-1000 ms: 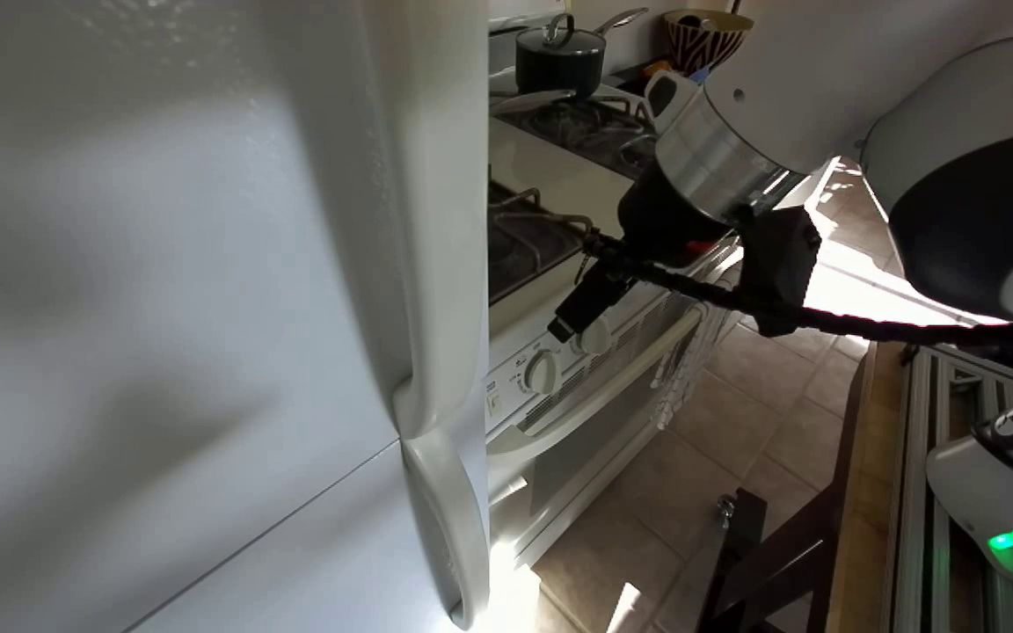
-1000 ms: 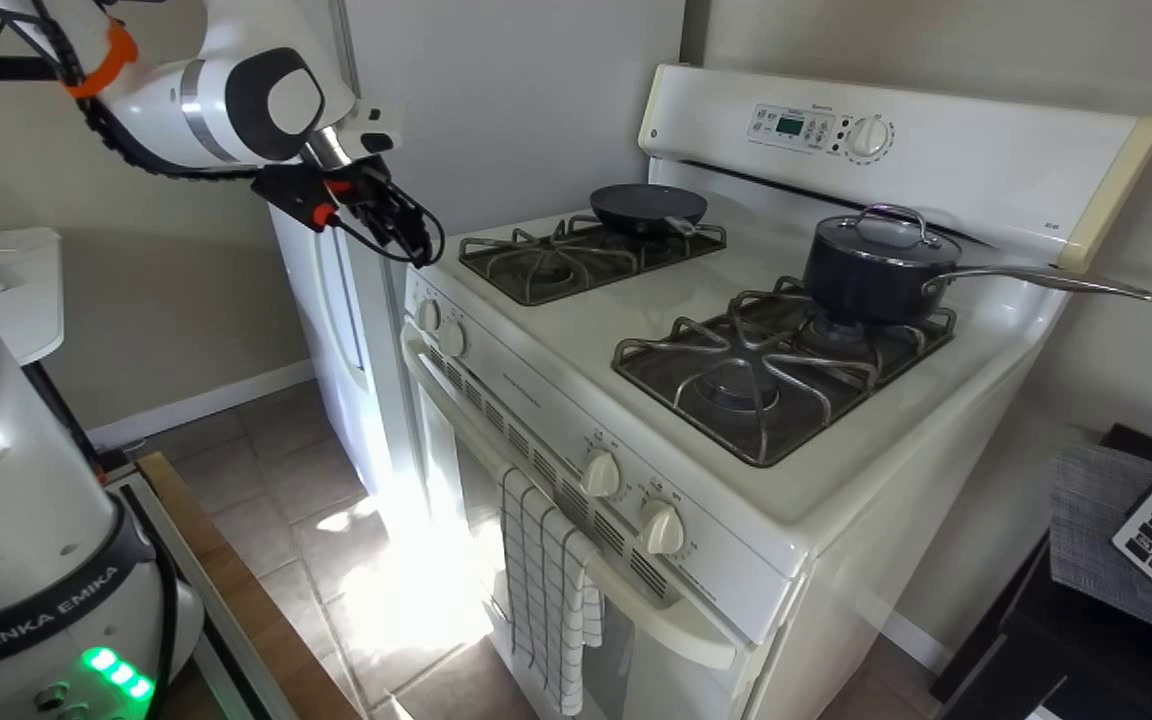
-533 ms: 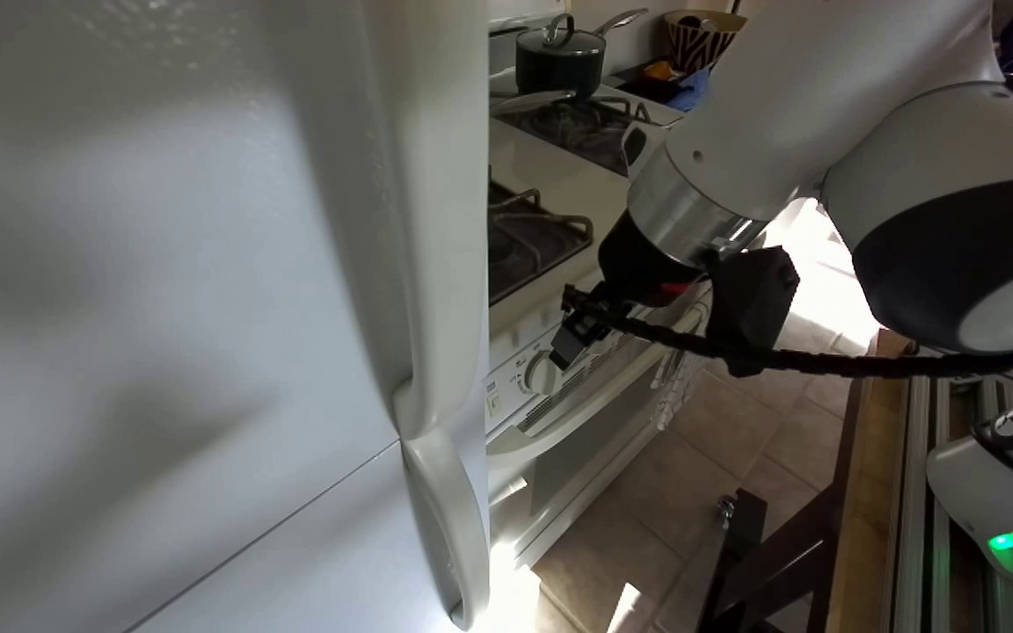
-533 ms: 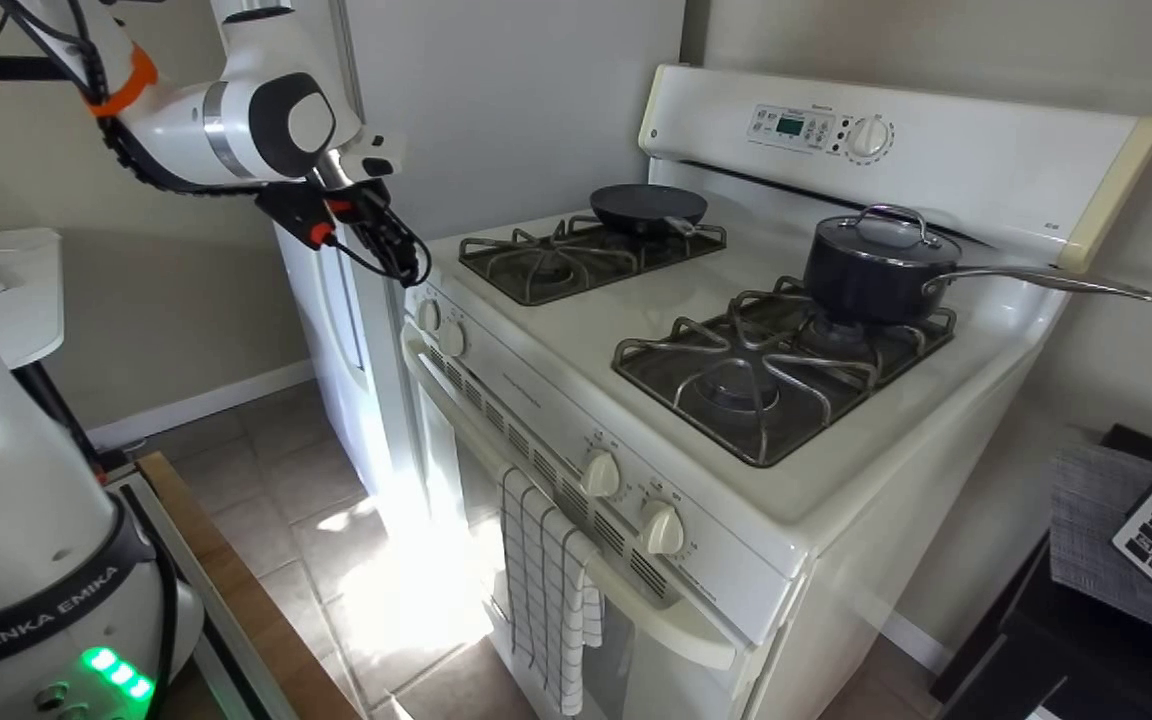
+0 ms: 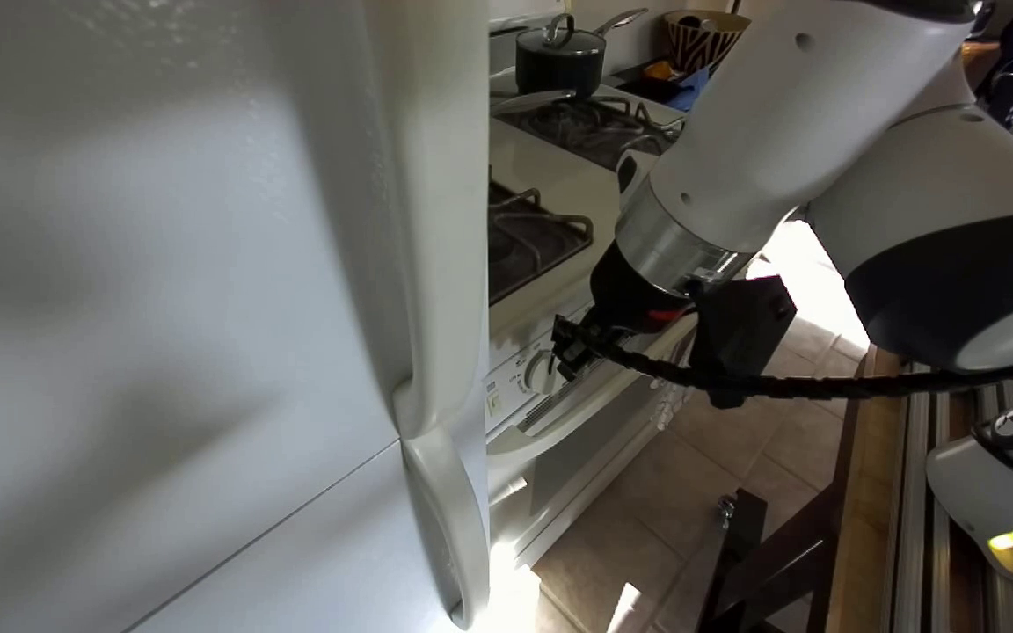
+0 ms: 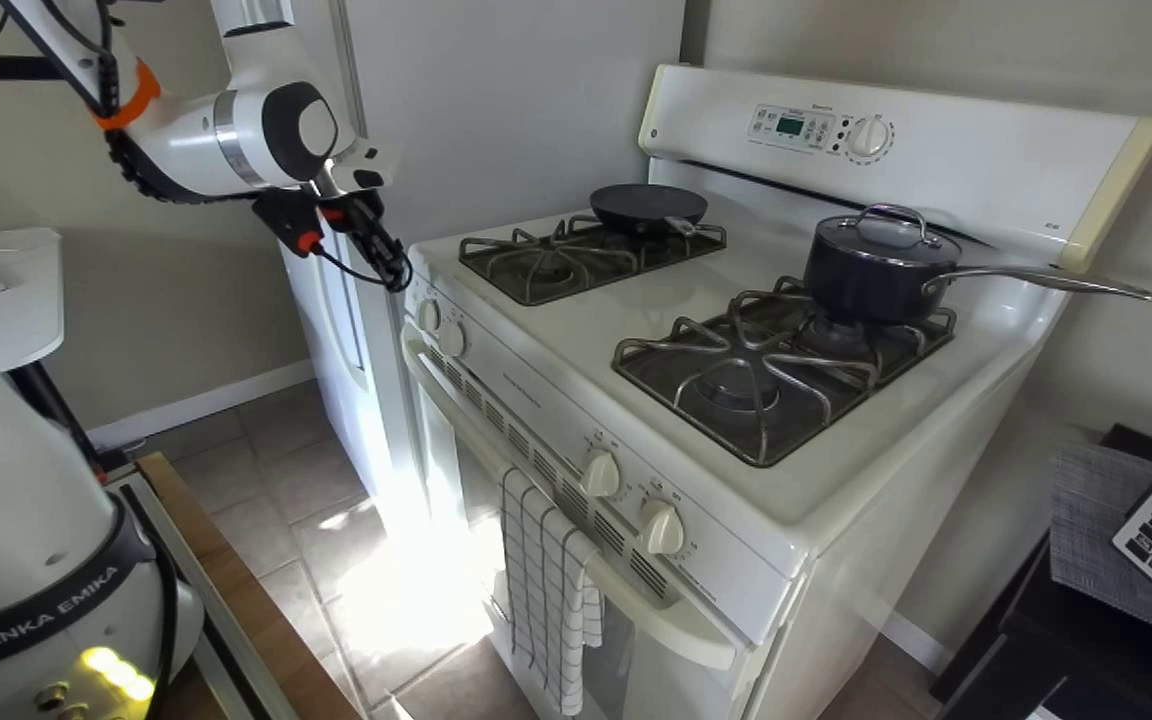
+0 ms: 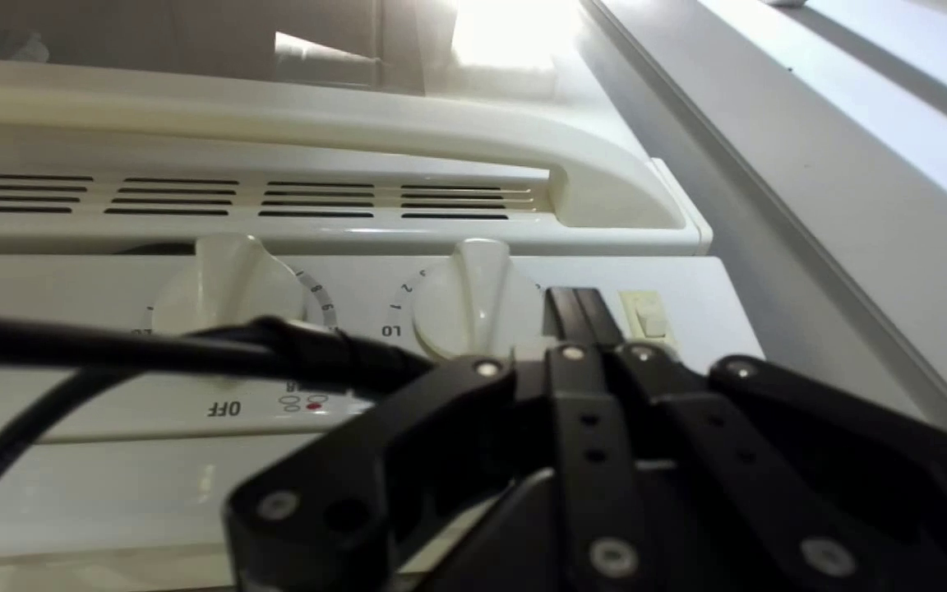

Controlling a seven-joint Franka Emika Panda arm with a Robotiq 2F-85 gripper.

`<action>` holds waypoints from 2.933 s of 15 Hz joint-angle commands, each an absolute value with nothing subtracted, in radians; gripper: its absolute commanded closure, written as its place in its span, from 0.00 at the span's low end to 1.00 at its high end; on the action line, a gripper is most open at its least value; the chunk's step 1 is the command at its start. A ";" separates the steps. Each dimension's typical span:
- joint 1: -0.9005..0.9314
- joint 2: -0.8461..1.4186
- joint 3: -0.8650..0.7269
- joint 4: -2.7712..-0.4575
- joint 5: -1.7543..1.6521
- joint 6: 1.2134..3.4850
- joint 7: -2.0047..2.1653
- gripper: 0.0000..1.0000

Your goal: Press the button on the stove

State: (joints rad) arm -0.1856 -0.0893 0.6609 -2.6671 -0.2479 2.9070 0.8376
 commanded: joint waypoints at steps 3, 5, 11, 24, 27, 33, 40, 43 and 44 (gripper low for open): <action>-0.231 -0.002 0.697 -2.618 -0.372 2.891 1.004 1.00; -0.227 0.040 0.689 -2.597 -0.392 2.892 1.026 1.00; -0.186 0.166 0.631 -2.529 -0.431 2.921 1.034 1.00; 0.049 0.304 0.394 -2.436 -0.476 3.041 1.047 1.00; 0.135 0.290 0.299 -2.421 -0.489 3.030 1.056 1.00; 0.271 0.283 0.181 -2.418 -0.473 3.025 1.056 1.00; 0.397 0.245 0.081 -2.426 -0.440 2.944 1.074 1.00; 0.427 0.237 0.054 -2.421 -0.432 2.908 1.088 1.00; 0.433 0.232 0.051 -2.419 -0.429 2.897 1.093 1.00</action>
State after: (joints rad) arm 0.3914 0.2572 0.0828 -2.4157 -0.4219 2.9258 0.9779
